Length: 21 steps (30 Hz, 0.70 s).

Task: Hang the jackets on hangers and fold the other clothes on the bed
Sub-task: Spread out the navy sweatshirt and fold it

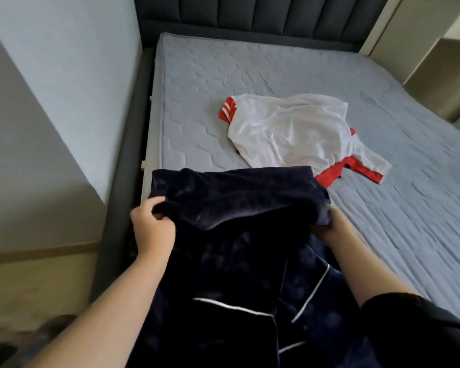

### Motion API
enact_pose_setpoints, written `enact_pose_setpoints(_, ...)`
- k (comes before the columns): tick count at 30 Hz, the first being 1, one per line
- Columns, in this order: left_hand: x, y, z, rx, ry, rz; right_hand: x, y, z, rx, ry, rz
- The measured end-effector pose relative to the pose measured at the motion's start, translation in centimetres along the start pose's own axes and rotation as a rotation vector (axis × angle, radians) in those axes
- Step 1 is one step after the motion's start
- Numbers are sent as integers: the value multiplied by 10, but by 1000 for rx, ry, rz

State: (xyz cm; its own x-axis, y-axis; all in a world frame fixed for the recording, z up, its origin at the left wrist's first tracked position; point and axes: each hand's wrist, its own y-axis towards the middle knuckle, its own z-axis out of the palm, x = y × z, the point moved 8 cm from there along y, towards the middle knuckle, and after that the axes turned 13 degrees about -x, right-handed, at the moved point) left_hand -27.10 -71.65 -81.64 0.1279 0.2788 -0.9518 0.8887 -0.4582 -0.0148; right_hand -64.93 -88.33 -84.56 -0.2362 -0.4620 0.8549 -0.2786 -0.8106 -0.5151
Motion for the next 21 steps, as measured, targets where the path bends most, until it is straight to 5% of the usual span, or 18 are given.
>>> enact_pose_setpoints(2,20,-24,11,167,-229,-365,-19,-9,-11,14,77,122)
enact_pose_setpoints(4,21,-39,18,283,-302,-536,-35,-12,-21,-3,114,196)
enact_pose_setpoints(9,21,-63,29,416,-336,-626,-32,-35,-7,130,-6,158)
enact_pose_setpoints(12,18,-64,30,352,-572,-739,-8,-35,-5,119,112,67)
enact_pose_setpoints(14,24,-70,28,454,-693,-859,-4,-28,-12,72,91,33)
enact_pose_setpoints(17,56,-79,17,569,-409,-876,-35,-22,-26,-10,-118,139)
enact_pose_setpoints(21,60,-61,13,447,-252,-703,-46,-17,-36,-101,-323,81)
